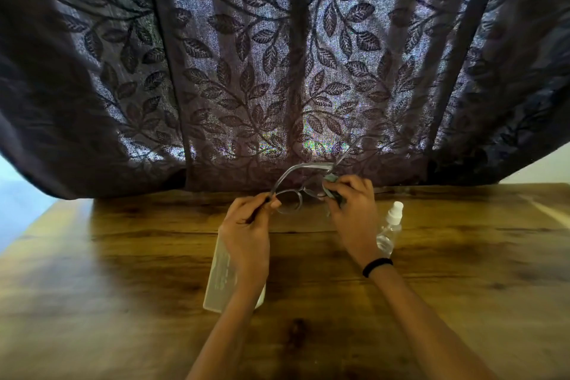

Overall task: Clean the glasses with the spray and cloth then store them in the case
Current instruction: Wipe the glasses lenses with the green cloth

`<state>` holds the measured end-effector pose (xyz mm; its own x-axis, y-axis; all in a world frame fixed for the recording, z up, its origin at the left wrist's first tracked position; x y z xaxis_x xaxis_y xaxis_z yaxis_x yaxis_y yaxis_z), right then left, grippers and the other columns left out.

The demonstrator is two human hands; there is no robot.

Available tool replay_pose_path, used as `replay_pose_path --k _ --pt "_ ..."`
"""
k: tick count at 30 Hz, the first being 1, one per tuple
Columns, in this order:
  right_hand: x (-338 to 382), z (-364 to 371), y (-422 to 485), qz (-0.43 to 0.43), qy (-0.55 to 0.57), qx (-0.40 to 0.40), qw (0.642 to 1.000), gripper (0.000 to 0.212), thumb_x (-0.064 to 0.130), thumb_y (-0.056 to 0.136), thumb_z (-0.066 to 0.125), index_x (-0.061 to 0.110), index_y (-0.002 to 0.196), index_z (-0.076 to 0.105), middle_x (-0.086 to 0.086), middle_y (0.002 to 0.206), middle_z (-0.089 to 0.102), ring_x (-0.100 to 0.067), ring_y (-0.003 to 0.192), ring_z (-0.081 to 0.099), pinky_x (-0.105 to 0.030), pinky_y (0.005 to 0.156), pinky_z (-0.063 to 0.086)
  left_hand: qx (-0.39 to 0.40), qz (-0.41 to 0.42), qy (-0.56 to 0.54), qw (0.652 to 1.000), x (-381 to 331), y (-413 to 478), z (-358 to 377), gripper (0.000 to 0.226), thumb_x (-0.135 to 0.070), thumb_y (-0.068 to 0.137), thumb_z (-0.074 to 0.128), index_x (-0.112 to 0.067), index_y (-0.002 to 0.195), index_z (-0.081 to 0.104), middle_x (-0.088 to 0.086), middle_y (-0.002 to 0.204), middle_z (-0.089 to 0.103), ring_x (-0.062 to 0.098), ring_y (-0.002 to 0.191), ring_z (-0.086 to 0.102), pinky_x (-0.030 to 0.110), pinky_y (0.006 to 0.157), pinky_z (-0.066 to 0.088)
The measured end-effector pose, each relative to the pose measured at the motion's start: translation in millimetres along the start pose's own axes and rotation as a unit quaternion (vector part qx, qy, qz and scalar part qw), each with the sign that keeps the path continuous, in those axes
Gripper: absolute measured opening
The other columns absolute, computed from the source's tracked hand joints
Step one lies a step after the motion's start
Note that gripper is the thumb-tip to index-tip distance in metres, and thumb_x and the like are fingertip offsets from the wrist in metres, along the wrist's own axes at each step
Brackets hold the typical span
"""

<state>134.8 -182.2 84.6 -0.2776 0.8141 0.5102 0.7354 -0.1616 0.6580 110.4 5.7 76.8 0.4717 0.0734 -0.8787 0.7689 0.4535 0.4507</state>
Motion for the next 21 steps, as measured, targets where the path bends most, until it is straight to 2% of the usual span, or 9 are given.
replay_pose_path --k 2,6,10,14,17,21 --pt "-1.0 0.8 -0.4 0.006 0.018 -0.019 1.000 0.019 0.000 0.066 0.076 0.004 0.084 0.070 -0.010 0.085 0.062 -0.026 0.083 0.049 -0.015 0.070 0.030 -0.003 0.002 0.004 1.000 -1.4 -0.2 0.4 0.044 0.004 0.068 0.073 -0.039 0.073 0.068 -0.019 0.072 0.067 0.003 0.073 0.065 0.019 0.072 0.053" --pt "-1.2 5.9 -8.2 0.017 0.063 -0.027 0.998 0.017 0.001 0.068 0.074 0.013 0.076 0.064 0.010 0.084 0.049 -0.005 0.084 0.037 -0.009 0.072 0.029 -0.013 0.014 0.001 1.000 -3.7 1.6 -0.1 0.042 0.008 0.068 0.072 -0.033 0.076 0.068 -0.016 0.075 0.065 -0.001 0.071 0.065 0.014 0.069 0.051" --pt "7.2 7.7 -11.6 0.022 0.110 -0.034 0.993 0.025 -0.009 0.066 0.072 0.012 0.079 0.069 0.009 0.084 0.048 -0.014 0.085 0.041 -0.006 0.073 0.031 -0.008 0.030 0.007 0.999 -4.5 2.3 -0.9 0.040 0.009 0.068 0.071 -0.030 0.078 0.068 -0.013 0.077 0.065 -0.003 0.070 0.065 0.010 0.067 0.050" --pt "18.0 9.3 -10.0 0.042 0.143 0.006 0.989 0.038 -0.012 0.069 0.067 0.014 0.096 0.071 0.001 0.094 0.048 -0.020 0.095 0.039 0.001 0.081 0.027 -0.010 0.010 0.006 1.000 0.4 1.3 -0.3 0.035 0.008 0.069 0.071 -0.025 0.080 0.069 -0.010 0.077 0.065 -0.002 0.071 0.065 0.012 0.068 0.051" --pt "21.3 11.9 -9.5 0.033 0.144 0.052 0.988 0.044 -0.008 0.073 0.066 0.020 0.106 0.069 0.002 0.100 0.045 -0.018 0.101 0.035 -0.006 0.085 0.029 -0.014 0.011 0.005 1.000 0.4 2.5 -1.1 0.031 0.008 0.068 0.071 -0.017 0.085 0.069 -0.006 0.078 0.066 -0.001 0.071 0.065 0.014 0.069 0.052" --pt "16.9 11.6 -9.1 -0.004 0.063 0.051 0.997 0.043 0.001 0.076 0.068 0.022 0.113 0.065 -0.009 0.108 0.051 -0.022 0.102 0.035 -0.029 0.089 0.035 -0.025 0.026 0.011 0.999 -2.7 4.0 -4.5 0.031 0.009 0.068 0.071 -0.017 0.084 0.068 -0.006 0.076 0.065 0.001 0.070 0.065 0.016 0.068 0.053"
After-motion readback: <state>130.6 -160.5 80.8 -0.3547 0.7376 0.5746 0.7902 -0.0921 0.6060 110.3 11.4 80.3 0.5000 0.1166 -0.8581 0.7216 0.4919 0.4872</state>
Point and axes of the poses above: each hand's wrist, its own y-axis towards the middle knuckle, its own z-axis out of the palm, x = y × z, the point moved 5 cm from there along y, towards the middle knuckle
